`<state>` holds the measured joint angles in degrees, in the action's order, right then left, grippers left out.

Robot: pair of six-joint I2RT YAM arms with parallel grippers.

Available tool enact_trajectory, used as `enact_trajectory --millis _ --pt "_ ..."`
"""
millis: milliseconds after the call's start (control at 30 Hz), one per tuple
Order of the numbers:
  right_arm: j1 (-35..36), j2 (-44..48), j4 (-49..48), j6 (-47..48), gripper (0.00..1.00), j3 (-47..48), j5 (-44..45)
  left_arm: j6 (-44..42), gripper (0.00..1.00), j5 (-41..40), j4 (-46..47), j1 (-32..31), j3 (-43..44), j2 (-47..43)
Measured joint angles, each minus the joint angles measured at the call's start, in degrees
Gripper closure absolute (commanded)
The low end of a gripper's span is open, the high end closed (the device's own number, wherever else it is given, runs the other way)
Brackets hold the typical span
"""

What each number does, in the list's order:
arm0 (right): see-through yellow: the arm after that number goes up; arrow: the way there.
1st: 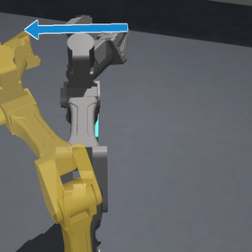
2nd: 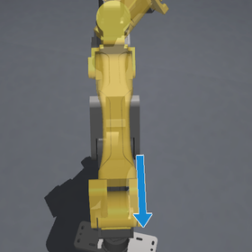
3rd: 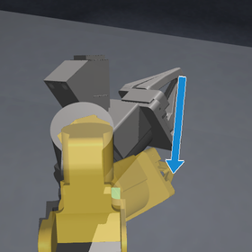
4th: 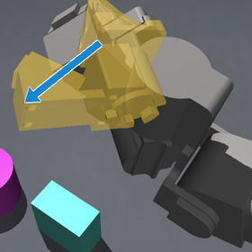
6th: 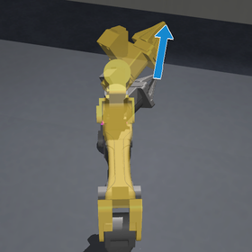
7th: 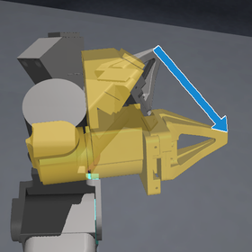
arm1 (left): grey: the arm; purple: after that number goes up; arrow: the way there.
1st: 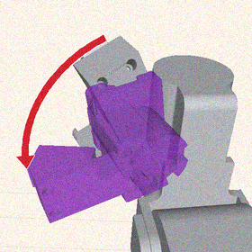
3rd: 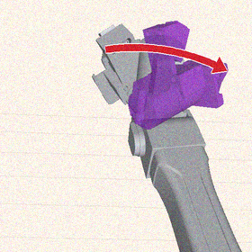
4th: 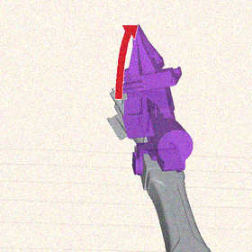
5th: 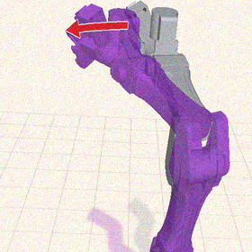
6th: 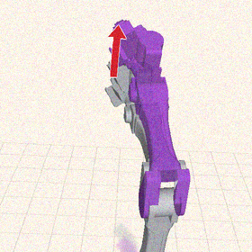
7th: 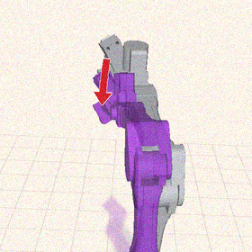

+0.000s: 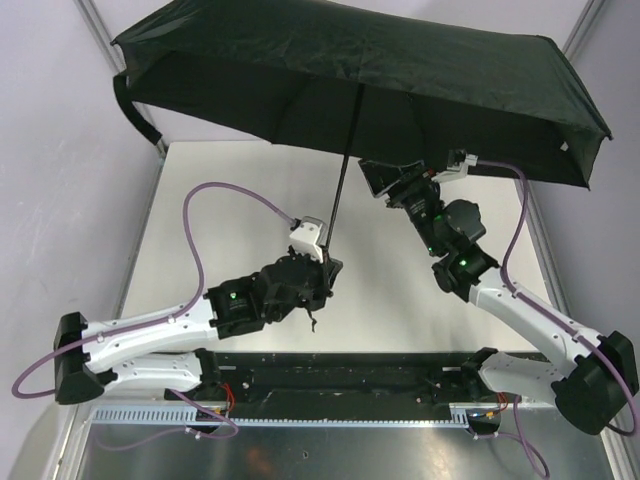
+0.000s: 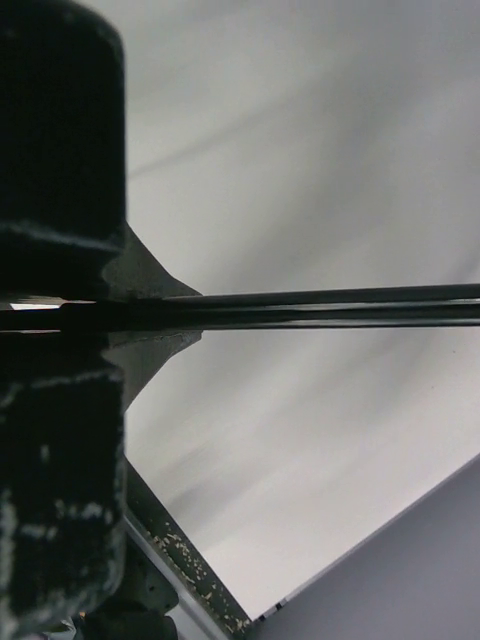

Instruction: Put away the umbrella

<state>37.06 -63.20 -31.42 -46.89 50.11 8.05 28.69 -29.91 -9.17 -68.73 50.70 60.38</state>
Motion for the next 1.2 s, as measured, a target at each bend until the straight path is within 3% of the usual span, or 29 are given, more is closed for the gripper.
enact_trajectory --millis 300,700,833,1200 --pt "-3.04 -7.45 -4.37 -1.01 0.25 6.49 1.62 0.31 1.00 -1.29 -1.70 -2.67 0.00 3.93" --pt "-6.27 -16.74 -7.63 -1.86 0.45 15.39 9.57 1.46 1.00 -3.98 -2.80 -5.57 0.00 4.50" --pt "-7.78 -19.06 -7.48 -4.20 0.48 16.83 9.03 2.03 1.00 -4.68 -2.45 -6.40 -0.02 4.76" --pt "-8.26 -21.03 -4.74 -7.52 0.36 19.30 5.88 3.37 1.00 -7.23 -2.12 -6.54 -0.02 6.05"
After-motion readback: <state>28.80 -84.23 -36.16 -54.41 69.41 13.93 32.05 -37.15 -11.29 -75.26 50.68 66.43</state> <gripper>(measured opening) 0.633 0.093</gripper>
